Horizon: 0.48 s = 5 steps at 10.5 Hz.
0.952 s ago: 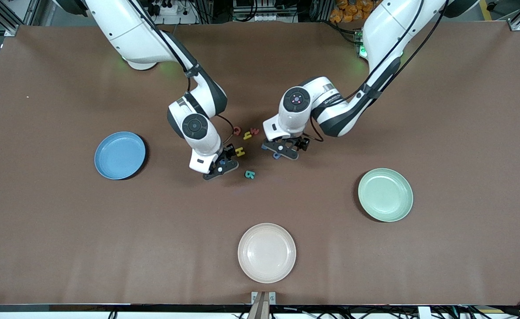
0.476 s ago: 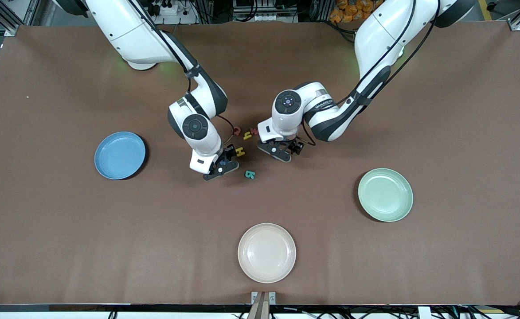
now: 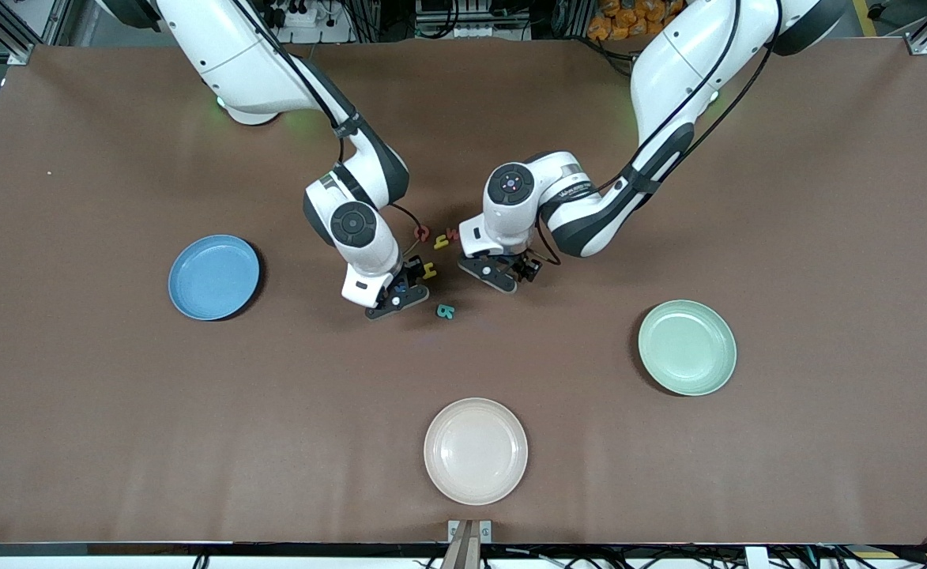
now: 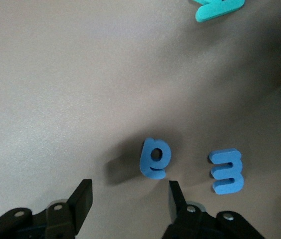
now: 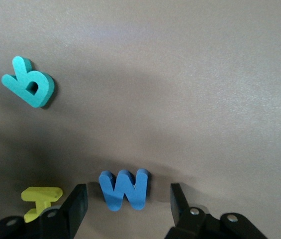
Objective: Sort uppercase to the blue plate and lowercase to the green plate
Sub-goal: 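Grasp the blue W with the right gripper while the left gripper lowers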
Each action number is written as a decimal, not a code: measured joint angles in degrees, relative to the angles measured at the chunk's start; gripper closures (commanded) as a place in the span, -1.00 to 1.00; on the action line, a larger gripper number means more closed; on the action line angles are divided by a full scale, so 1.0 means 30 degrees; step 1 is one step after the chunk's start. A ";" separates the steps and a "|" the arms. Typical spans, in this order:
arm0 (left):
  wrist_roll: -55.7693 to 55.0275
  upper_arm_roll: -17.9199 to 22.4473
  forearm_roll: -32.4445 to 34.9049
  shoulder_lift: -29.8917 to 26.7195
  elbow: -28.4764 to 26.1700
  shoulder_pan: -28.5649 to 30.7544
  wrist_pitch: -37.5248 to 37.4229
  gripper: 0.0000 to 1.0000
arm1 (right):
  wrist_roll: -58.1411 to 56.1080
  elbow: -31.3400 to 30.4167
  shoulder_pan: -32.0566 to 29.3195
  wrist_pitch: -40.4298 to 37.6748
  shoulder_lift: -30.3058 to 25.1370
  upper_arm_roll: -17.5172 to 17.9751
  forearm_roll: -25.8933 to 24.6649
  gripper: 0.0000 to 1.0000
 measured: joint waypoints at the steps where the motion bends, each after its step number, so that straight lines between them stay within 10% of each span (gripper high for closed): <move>1: 0.0000 0.0000 0.0001 0.0006 0.0002 -0.0003 0.0000 -0.36 | 0.0029 0.0000 0.0003 0.0000 0.0060 0.0029 0.0000 -0.44; 5: -0.0482 -0.0001 0.0001 0.0204 0.0124 -0.0217 0.0000 -0.35 | 0.0135 0.0010 0.0002 0.0283 0.0188 0.0026 -0.0006 0.14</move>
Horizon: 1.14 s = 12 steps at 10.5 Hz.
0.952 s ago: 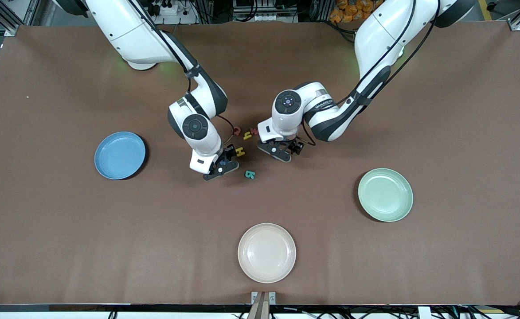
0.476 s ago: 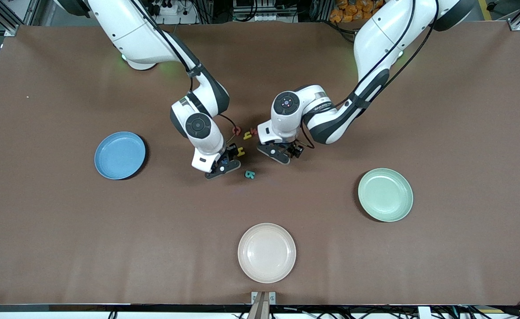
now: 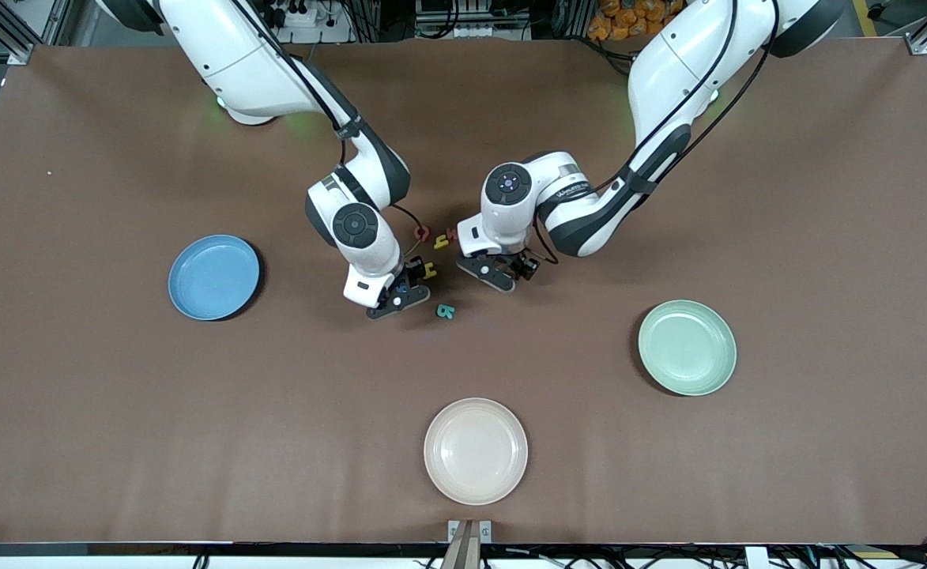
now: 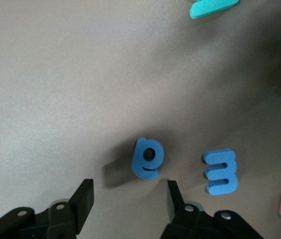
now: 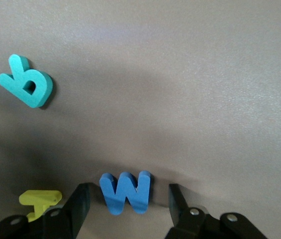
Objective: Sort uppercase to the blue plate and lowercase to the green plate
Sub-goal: 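Grasp the blue W with the right gripper while the left gripper lowers, then place the W on the blue plate while the left gripper grasps the g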
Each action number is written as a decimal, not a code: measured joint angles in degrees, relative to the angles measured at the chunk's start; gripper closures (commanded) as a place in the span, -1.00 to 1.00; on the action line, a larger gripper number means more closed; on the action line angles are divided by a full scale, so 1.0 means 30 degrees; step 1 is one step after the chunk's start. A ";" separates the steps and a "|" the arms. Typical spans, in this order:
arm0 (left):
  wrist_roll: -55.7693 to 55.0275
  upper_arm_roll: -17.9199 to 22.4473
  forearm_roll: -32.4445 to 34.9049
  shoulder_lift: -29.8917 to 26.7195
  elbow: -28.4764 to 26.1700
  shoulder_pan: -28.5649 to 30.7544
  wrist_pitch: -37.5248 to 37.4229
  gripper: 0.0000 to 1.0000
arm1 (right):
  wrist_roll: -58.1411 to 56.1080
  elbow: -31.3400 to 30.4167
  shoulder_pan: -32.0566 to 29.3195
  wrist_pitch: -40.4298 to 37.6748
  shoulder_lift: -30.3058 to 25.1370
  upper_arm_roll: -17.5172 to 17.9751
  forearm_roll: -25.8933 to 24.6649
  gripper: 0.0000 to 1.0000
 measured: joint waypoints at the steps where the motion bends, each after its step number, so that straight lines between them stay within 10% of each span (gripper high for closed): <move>1: -0.0174 0.0000 0.0000 0.0013 0.0035 -0.0035 0.0000 -0.35 | 0.0000 0.0036 -0.0011 0.0020 0.0002 -0.0024 0.0000 0.34; 12: -0.0424 0.0108 0.0001 0.0330 0.0632 -0.0200 0.0001 -0.17 | -0.3681 0.0775 -0.1487 -0.1602 -0.0236 -0.0172 -0.0047 0.60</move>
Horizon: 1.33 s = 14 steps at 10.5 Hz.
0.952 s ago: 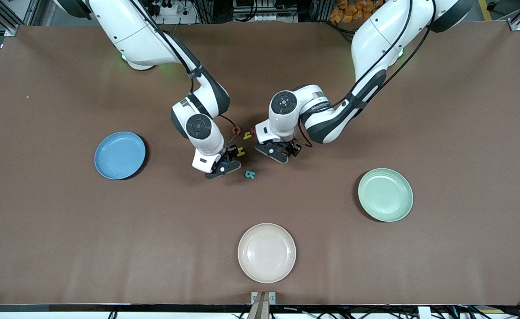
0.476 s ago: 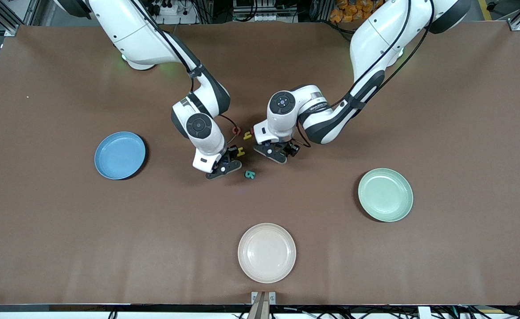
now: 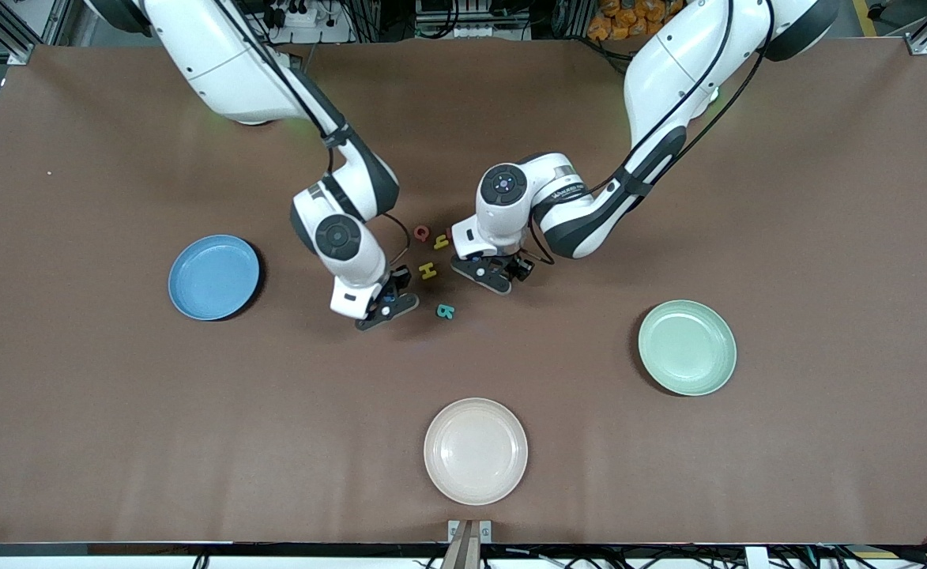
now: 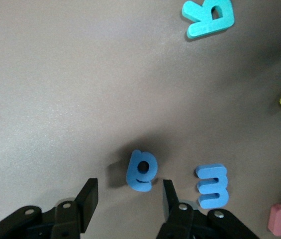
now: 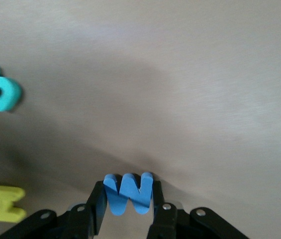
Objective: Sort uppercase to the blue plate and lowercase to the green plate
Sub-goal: 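Place the W on the blue plate while the left gripper grasps the g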
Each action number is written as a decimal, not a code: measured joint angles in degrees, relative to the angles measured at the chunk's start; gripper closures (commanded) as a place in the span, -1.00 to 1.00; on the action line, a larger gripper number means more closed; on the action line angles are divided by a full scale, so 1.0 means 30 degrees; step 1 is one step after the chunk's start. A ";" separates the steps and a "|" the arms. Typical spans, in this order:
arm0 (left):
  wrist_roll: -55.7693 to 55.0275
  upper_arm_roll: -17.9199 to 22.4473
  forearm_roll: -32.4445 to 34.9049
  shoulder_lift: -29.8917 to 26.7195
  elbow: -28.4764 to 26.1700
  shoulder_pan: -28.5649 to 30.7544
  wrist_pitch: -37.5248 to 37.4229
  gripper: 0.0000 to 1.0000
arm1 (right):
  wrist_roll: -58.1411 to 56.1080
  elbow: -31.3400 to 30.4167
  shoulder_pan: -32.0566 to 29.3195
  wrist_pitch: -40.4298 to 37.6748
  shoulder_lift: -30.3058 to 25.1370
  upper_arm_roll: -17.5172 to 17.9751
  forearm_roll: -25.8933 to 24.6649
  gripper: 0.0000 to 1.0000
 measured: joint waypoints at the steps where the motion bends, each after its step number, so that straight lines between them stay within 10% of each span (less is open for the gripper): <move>1: 0.0000 0.0109 0.0000 0.0039 0.0026 0.0002 0.0000 -0.14 | -0.1300 0.0165 -0.0500 -0.0654 -0.0286 -0.0200 -0.0014 0.60; 12: -0.0008 0.0170 0.0000 0.0703 0.0913 -0.0245 0.0001 -0.10 | -0.6773 -0.2143 -0.2587 -0.8422 -0.3196 -0.3140 -0.4610 0.44; 13: -0.0015 0.0174 0.0000 0.0754 0.0932 -0.0245 0.0000 -0.10 | -0.6777 -0.2800 -0.2694 -0.8289 -0.3200 -0.3196 -0.4728 0.35; 14: -0.0017 0.0175 0.0000 0.0813 0.0947 -0.0244 0.0000 -0.09 | -0.6778 -0.3388 -0.2716 -0.8001 -0.3202 -0.3252 -0.4799 -0.21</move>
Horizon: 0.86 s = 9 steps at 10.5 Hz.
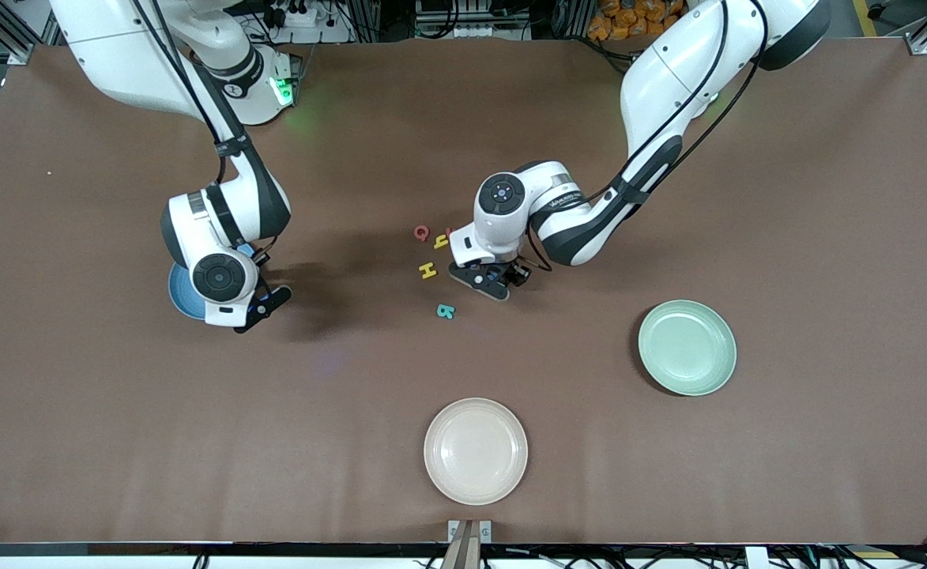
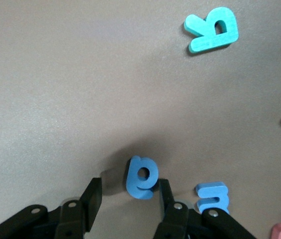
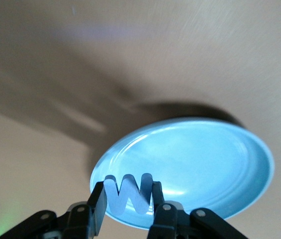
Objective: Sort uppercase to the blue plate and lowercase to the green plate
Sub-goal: 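Place the W on the blue plate while the left gripper grasps the g, then carry the blue g to the green plate with the left gripper and release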
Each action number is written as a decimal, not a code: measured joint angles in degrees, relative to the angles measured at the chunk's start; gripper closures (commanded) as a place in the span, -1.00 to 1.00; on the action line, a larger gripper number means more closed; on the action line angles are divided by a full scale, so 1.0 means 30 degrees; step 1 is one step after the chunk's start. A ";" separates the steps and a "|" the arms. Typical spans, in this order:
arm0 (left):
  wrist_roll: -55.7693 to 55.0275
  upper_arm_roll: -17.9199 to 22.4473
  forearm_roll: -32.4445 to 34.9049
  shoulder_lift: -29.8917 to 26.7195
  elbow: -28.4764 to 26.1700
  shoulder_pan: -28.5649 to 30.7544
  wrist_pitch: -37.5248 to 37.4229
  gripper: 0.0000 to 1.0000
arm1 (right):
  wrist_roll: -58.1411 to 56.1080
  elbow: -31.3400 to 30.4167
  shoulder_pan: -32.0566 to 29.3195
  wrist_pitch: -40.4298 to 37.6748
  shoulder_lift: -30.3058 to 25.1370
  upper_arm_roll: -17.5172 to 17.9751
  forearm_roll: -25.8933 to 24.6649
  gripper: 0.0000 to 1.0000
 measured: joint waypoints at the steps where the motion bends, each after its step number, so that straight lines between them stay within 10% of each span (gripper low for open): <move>1: 0.0000 0.0001 0.0000 0.0057 0.0012 0.0000 0.0000 -0.09 | 0.0000 -0.0502 0.0001 0.0450 0.0002 -0.0005 -0.0018 -0.80; 9: -0.0001 0.0007 0.0000 0.0335 0.0554 -0.0009 0.0001 0.08 | 0.1570 0.0493 0.0048 0.1025 -0.0392 0.0523 0.0347 -0.87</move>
